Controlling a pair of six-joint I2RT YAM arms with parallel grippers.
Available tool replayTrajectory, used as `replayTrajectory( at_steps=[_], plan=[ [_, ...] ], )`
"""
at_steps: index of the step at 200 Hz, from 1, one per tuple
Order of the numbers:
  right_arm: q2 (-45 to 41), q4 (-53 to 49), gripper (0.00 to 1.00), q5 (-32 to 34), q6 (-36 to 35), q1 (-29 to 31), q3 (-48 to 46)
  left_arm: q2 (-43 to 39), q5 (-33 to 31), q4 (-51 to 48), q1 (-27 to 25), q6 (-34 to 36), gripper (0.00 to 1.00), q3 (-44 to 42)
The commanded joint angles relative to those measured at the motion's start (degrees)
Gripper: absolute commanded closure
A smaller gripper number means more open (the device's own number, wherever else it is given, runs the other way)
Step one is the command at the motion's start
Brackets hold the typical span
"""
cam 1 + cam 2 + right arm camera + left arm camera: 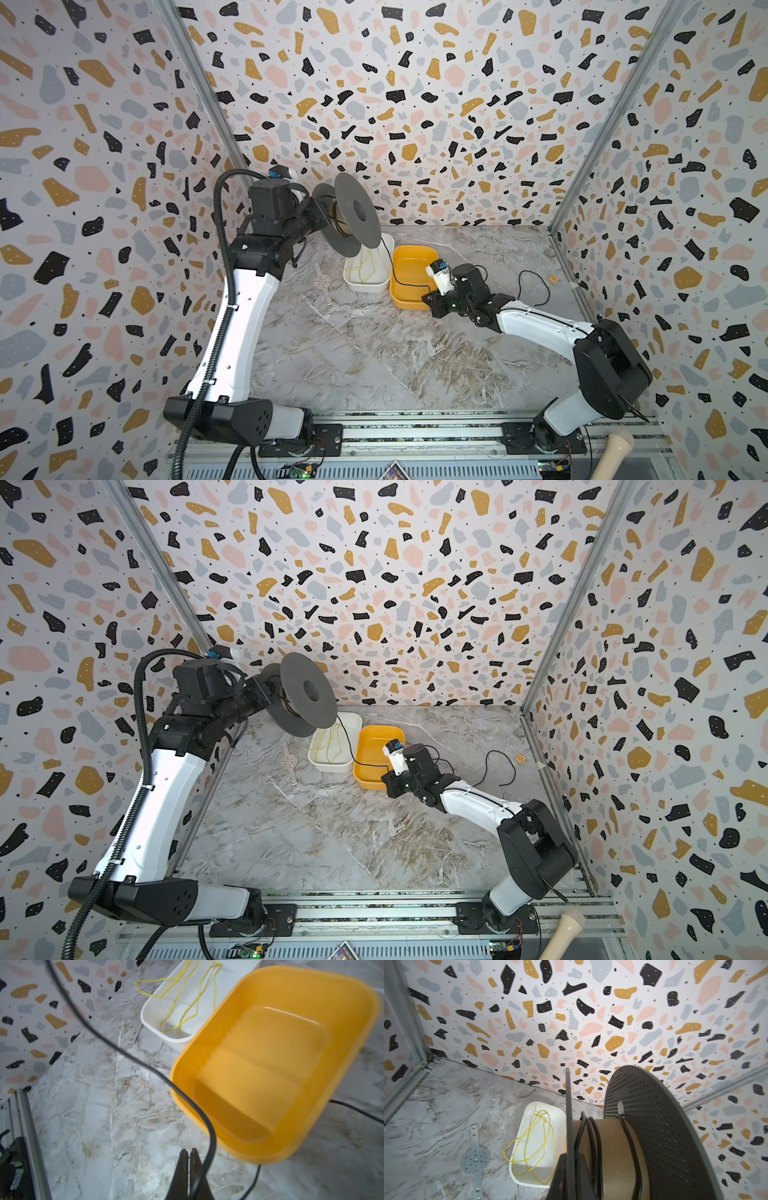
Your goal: Wrap the cables
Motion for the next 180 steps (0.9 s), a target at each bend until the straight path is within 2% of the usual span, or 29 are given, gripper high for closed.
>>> replayTrajectory(
  at_steps=[1,29,80,114,153,180],
  plan=[
    [-3.6,-4.0,1.00,7.4,-4.5,5.7,0.5,-1.4,-5.8,11.7,-0.4,-2.6,1.00,-1.5],
    [-3.6,-6.6,1.00,12.1,-5.6,13.4,3.3,-1.6,-9.3,14.6,-1.1,-2.6,1.00,-5.6],
    [-1.2,-10.6,1.00,19.8,-7.6,24.1,12.2,-1.0,-20.1,15.8,-6.4,1.9,1.00,-9.7],
    [-2.0,-13.9,1.00,23.8,-10.2,26.9,18.7,-0.5,-28.7,15.0,-10.7,6.9,1.00,-12.0],
    [-6.4,-16.0,1.00,27.6,-13.7,27.0,23.6,0.3,-36.6,12.6,-14.7,11.3,1.00,-13.9],
    [-7.9,-16.7,1.00,27.7,-14.5,26.7,25.9,1.2,-37.8,11.4,-15.7,10.9,1.00,-13.8]
  ],
)
